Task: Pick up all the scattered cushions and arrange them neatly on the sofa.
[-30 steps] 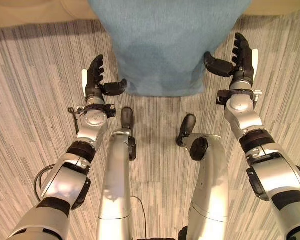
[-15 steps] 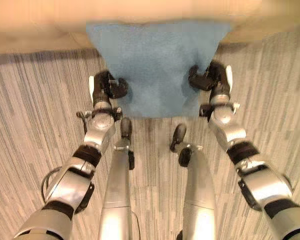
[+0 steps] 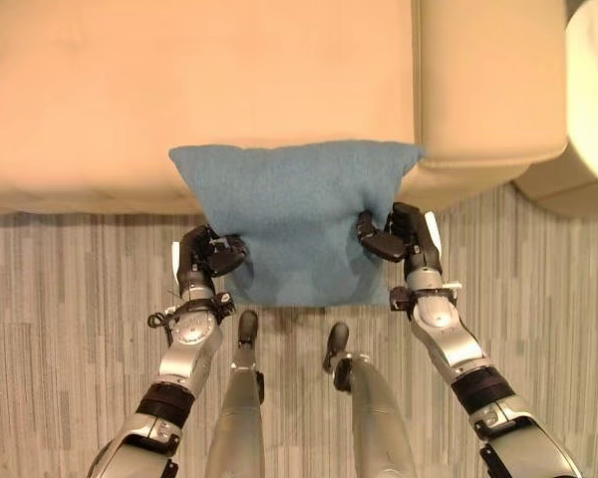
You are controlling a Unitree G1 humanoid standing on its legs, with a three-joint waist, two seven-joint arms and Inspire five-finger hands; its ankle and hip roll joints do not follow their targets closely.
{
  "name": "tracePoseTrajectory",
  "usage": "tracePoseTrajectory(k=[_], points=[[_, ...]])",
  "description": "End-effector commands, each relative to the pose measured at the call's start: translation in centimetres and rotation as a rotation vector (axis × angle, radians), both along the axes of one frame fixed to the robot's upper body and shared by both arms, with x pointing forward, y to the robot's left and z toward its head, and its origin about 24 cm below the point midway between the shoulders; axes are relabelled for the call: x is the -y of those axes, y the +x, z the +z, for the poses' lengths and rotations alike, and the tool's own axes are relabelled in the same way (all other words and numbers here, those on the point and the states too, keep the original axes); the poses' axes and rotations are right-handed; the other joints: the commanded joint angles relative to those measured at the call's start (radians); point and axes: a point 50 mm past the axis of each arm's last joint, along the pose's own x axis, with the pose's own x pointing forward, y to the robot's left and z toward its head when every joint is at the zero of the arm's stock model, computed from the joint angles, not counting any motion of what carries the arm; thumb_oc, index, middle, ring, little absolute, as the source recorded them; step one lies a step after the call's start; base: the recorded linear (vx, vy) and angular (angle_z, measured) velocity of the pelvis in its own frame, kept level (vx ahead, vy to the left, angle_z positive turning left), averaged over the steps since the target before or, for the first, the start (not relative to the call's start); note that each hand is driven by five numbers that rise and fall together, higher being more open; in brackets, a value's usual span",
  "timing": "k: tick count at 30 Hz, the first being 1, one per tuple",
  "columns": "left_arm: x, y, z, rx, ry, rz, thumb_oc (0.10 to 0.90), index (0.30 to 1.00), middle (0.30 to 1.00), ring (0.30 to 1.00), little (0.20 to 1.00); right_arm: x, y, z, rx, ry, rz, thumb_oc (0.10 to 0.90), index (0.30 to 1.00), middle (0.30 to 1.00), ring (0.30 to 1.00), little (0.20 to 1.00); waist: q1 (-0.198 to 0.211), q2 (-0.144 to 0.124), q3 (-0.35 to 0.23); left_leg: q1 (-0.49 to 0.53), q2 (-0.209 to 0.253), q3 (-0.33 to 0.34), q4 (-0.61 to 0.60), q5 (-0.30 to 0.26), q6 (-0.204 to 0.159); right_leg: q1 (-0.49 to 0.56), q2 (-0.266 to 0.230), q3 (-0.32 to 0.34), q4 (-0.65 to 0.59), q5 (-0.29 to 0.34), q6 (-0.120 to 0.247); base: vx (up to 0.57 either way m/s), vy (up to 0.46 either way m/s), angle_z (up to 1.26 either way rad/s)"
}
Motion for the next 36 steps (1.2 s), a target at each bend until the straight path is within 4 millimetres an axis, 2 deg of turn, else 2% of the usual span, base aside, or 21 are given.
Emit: tracePoseTrajectory(k=[1, 4, 5, 11, 13, 16, 17, 18, 21, 22, 24, 26, 27, 29, 32, 36], points=[[3.4, 0.7, 7.4, 0.396, 0.011, -0.161, 0.400, 0.300, 0.300, 0.300, 0.300, -2.8, -1.0, 5.3, 0.288, 0.039, 0.174, 0.400, 0.300, 0.300, 0.300, 0.300, -0.003, 0.021, -0.015, 0.062, -0.004, -0.014, -0.019, -0.025, -0.006, 0.178, -0.010, -0.013, -0.276, 0.114, 0.083, 0.09, -0.062, 0.16], [3.3, -0.5, 6.3, 0.375, 0.002, -0.182, 0.400, 0.300, 0.300, 0.300, 0.300, -1.7, -2.1, 4.3, 0.268, 0.051, 0.152, 0.400, 0.300, 0.300, 0.300, 0.300, -0.005, 0.019, -0.046, 0.145, 0.012, -0.008, -0.094, -0.004, -0.006, 0.274, 0.007, -0.034, -0.357, 0.137, 0.087, 0.11, -0.018, 0.11], [3.0, -0.9, 5.7, 0.361, 0.010, -0.191, 0.400, 0.300, 0.300, 0.300, 0.300, -1.2, -2.5, 3.7, 0.249, 0.059, 0.147, 0.400, 0.300, 0.300, 0.300, 0.300, -0.007, 0.018, -0.074, 0.183, 0.019, -0.001, -0.130, -0.006, -0.008, 0.319, 0.014, -0.034, -0.399, 0.140, 0.091, 0.14, -0.004, 0.01], [1.8, -2.3, 3.6, 0.287, 0.031, -0.198, 0.400, 0.300, 0.300, 0.300, 0.300, -0.5, -3.4, 2.1, 0.195, 0.069, 0.141, 0.400, 0.300, 0.300, 0.300, 0.300, -0.009, 0.013, -0.158, 0.278, 0.030, 0.003, -0.194, -0.002, -0.003, 0.420, 0.039, -0.032, -0.466, 0.144, 0.096, 0.12, -0.011, -0.03], [1.6, -2.8, 2.8, 0.255, 0.021, -0.202, 0.400, 0.300, 0.300, 0.300, 0.300, 0.0, -3.8, 1.6, 0.172, 0.048, 0.136, 0.400, 0.300, 0.300, 0.300, 0.300, -0.006, 0.010, -0.178, 0.306, 0.034, 0.000, -0.179, -0.016, -0.002, 0.467, 0.048, -0.026, -0.477, 0.130, 0.088, 0.12, -0.045, 0.01], [1.7, -3.4, 1.7, 0.219, -0.012, -0.215, 0.400, 0.300, 0.300, 0.300, 0.300, 0.6, -4.2, 1.0, 0.152, 0.031, 0.125, 0.400, 0.300, 0.300, 0.300, 0.300, -0.007, 0.008, -0.181, 0.295, 0.029, -0.003, -0.118, -0.028, -0.013, 0.512, 0.061, -0.018, -0.496, 0.112, 0.072, 0.03, -0.052, 0.11], [1.8, -3.4, 1.5, 0.212, -0.018, -0.221, 0.400, 0.300, 0.300, 0.300, 0.300, 0.8, -4.3, 0.9, 0.149, 0.036, 0.116, 0.400, 0.300, 0.300, 0.300, 0.300, -0.006, 0.005, -0.177, 0.277, 0.021, -0.007, -0.065, -0.024, -0.024, 0.524, 0.061, -0.022, -0.502, 0.110, 0.064, -0.04, -0.074, 0.15], [2.0, -3.4, 1.5, 0.216, -0.030, -0.230, 0.400, 0.300, 0.300, 0.300, 0.300, 1.2, -4.4, 0.9, 0.152, 0.040, 0.099, 0.400, 0.300, 0.300, 0.300, 0.300, -0.004, 0.002, -0.169, 0.228, 0.012, -0.010, 0.025, 0.006, -0.036, 0.537, 0.062, -0.032, -0.514, 0.107, 0.055, -0.05, -0.079, 0.14], [2.5, -3.6, 0.9, 0.197, -0.055, -0.255, 0.400, 0.300, 0.300, 0.300, 0.300, 1.7, -4.5, 0.7, 0.148, 0.033, 0.070, 0.400, 0.300, 0.300, 0.300, 0.300, -0.012, -0.002, -0.192, 0.211, 0.028, 0.053, 0.014, -0.011, -0.002, 0.568, 0.055, -0.061, -0.537, 0.111, 0.059, 0.07, -0.014, 0.58], [2.9, -3.7, 0.5, 0.173, -0.051, -0.276, 0.400, 0.300, 0.300, 0.300, 0.300, 2.2, -4.7, 0.5, 0.139, 0.040, 0.046, 0.400, 0.300, 0.300, 0.300, 0.300, -0.017, 0.001, -0.216, 0.213, 0.039, 0.109, -0.038, 0.007, 0.015, 0.589, 0.051, -0.076, -0.549, 0.112, 0.064, 0.20, 0.065, 0.73], [3.0, -3.6, 0.5, 0.169, -0.023, -0.289, 0.400, 0.300, 0.300, 0.300, 0.300, 2.5, -4.8, 0.6, 0.142, 0.047, 0.028, 0.400, 0.300, 0.300, 0.300, 0.300, -0.015, 0.002, -0.233, 0.206, 0.029, 0.152, -0.075, 0.023, 0.022, 0.613, 0.052, -0.083, -0.559, 0.109, 0.070, 0.22, 0.102, 0.41], [3.0, -3.6, 0.6, 0.169, -0.014, -0.296, 0.400, 0.300, 0.300, 0.300, 0.300, 2.5, -4.8, 0.6, 0.141, 0.051, 0.028, 0.400, 0.300, 0.300, 0.300, 0.300, -0.009, 0.002, -0.240, 0.216, 0.018, 0.159, -0.092, 0.019, 0.028, 0.624, 0.051, -0.077, -0.559, 0.107, 0.074, 0.18, 0.125, 0.23], [2.8, -4.0, 0.4, 0.165, -0.009, -0.298, 0.400, 0.300, 0.300, 0.300, 0.300, 2.3, -4.9, 0.5, 0.136, 0.051, 0.037, 0.400, 0.300, 0.300, 0.300, 0.300, -0.011, 0.006, -0.260, 0.261, 0.006, 0.159, -0.130, 0.000, 0.041, 0.639, 0.046, -0.073, -0.552, 0.100, 0.086, 0.23, 0.168, 0.00], [2.7, -4.3, 0.6, 0.170, -0.002, -0.306, 0.400, 0.300, 0.300, 0.300, 0.300, 2.2, -5.0, 0.2, 0.125, 0.059, 0.047, 0.400, 0.300, 0.300, 0.300, 0.300, -0.008, -0.006, -0.274, 0.270, -0.013, 0.146, -0.112, -0.023, 0.050, 0.654, 0.023, -0.062, -0.545, 0.098, 0.100, 0.27, 0.202, -0.38], [2.4, -4.6, 0.6, 0.171, 0.014, -0.315, 0.400, 0.300, 0.300, 0.300, 0.300, 1.7, -5.1, -0.1, 0.110, 0.054, 0.066, 0.400, 0.300, 0.300, 0.300, 0.300, 0.003, -0.019, -0.288, 0.299, -0.037, 0.160, -0.079, -0.080, 0.076, 0.670, -0.014, -0.030, -0.525, 0.098, 0.126, 0.21, 0.199, -0.28], [2.2, -4.7, 1.0, 0.179, 0.031, -0.326, 0.400, 0.300, 0.300, 0.300, 0.300, 1.1, -5.1, 0.1, 0.117, 0.047, 0.088, 0.400, 0.300, 0.300, 0.300, 0.300, 0.010, -0.021, -0.290, 0.339, -0.061, 0.183, -0.064, -0.129, 0.114, 0.633, -0.067, 0.013, -0.393, 0.135, 0.160, 0.14, 0.199, -0.30]])
